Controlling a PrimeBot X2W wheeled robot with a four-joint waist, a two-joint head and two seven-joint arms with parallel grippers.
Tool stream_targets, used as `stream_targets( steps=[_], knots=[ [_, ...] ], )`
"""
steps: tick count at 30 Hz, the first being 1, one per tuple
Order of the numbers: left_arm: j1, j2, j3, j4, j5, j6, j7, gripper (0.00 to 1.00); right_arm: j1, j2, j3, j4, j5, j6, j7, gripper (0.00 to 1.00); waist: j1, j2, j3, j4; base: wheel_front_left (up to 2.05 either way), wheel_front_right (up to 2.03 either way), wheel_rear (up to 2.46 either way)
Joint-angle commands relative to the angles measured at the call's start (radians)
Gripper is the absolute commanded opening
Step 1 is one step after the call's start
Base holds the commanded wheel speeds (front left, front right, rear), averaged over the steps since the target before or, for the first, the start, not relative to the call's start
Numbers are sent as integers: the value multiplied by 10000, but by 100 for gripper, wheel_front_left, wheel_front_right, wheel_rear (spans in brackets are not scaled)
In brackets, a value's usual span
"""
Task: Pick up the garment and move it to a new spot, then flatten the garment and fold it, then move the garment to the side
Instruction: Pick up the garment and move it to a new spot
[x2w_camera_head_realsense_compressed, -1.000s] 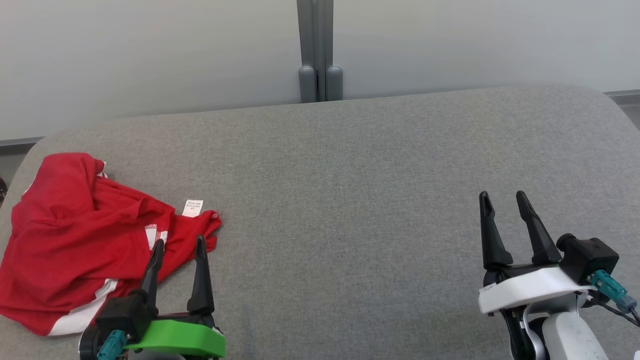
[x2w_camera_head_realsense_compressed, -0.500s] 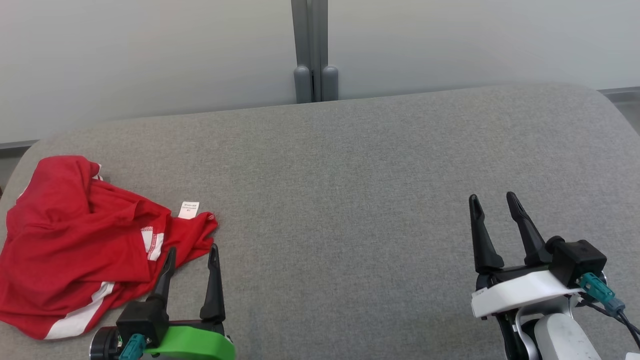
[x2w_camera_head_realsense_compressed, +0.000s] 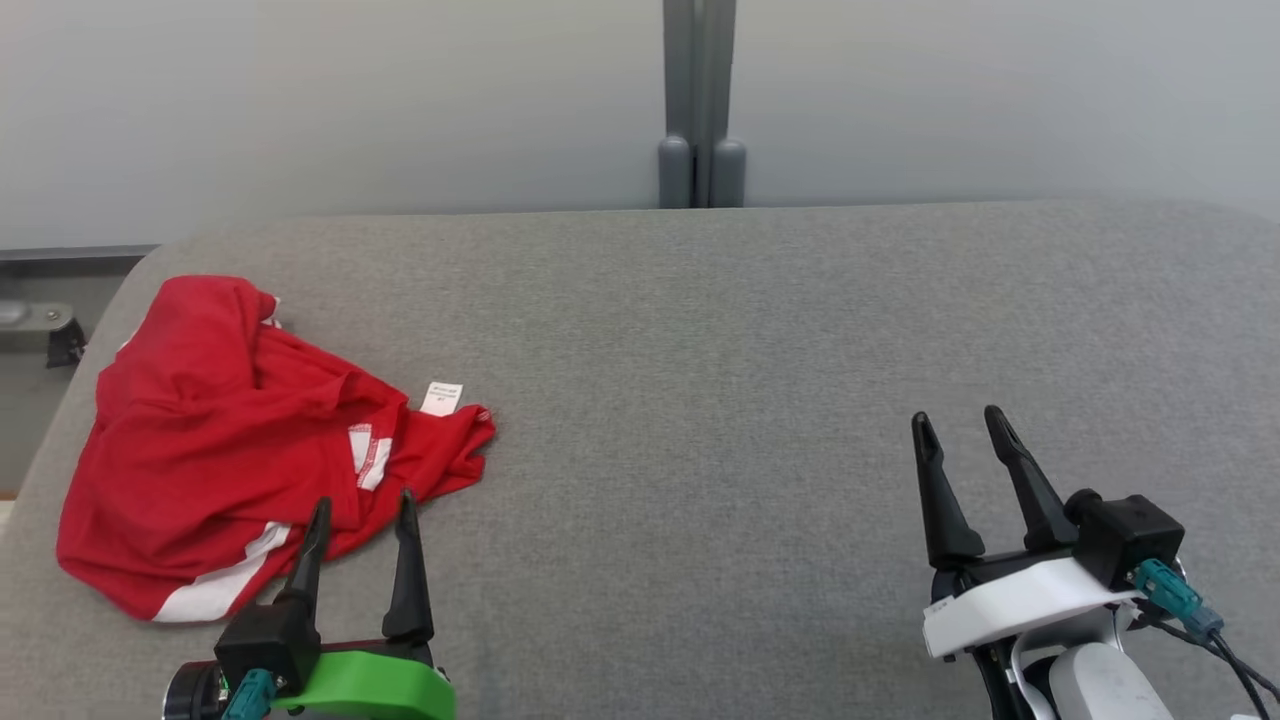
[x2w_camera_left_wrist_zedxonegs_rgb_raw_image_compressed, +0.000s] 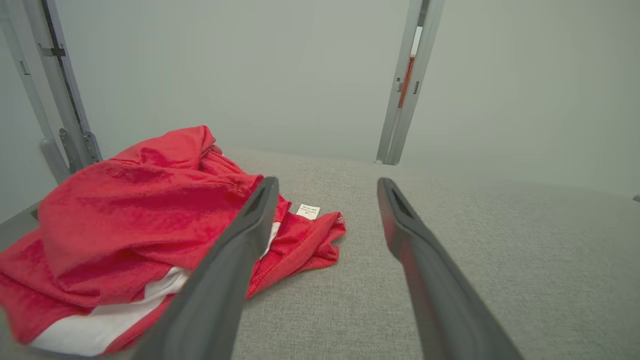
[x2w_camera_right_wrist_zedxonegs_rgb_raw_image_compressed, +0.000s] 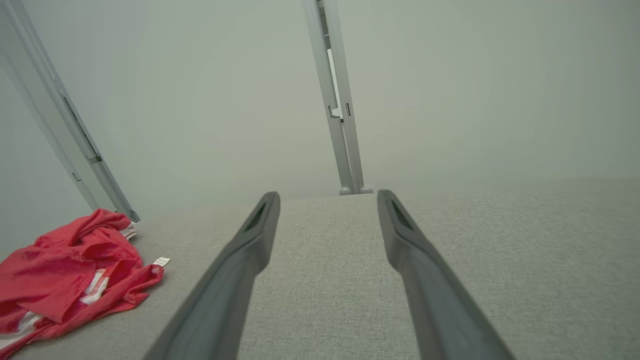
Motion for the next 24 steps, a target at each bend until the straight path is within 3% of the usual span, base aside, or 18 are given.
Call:
stream_targets(
  steps=[1, 13, 24],
  knots=[
    [146, 25, 74, 2, 70, 29, -7, 100, 92, -35, 65, 23, 105, 4, -32, 100, 0, 0, -102, 620, 0, 0, 0],
    [361, 23, 521, -61, 188, 15, -6, 100, 119, -37, 896, 369, 619, 4, -32, 100, 0, 0, -267, 2433, 0, 0, 0],
    [441, 24, 845, 11, 225, 62, -5, 100, 196, -35, 1379, 493, 936, 4, -33, 100, 0, 0, -315, 3445, 0, 0, 0]
  ],
)
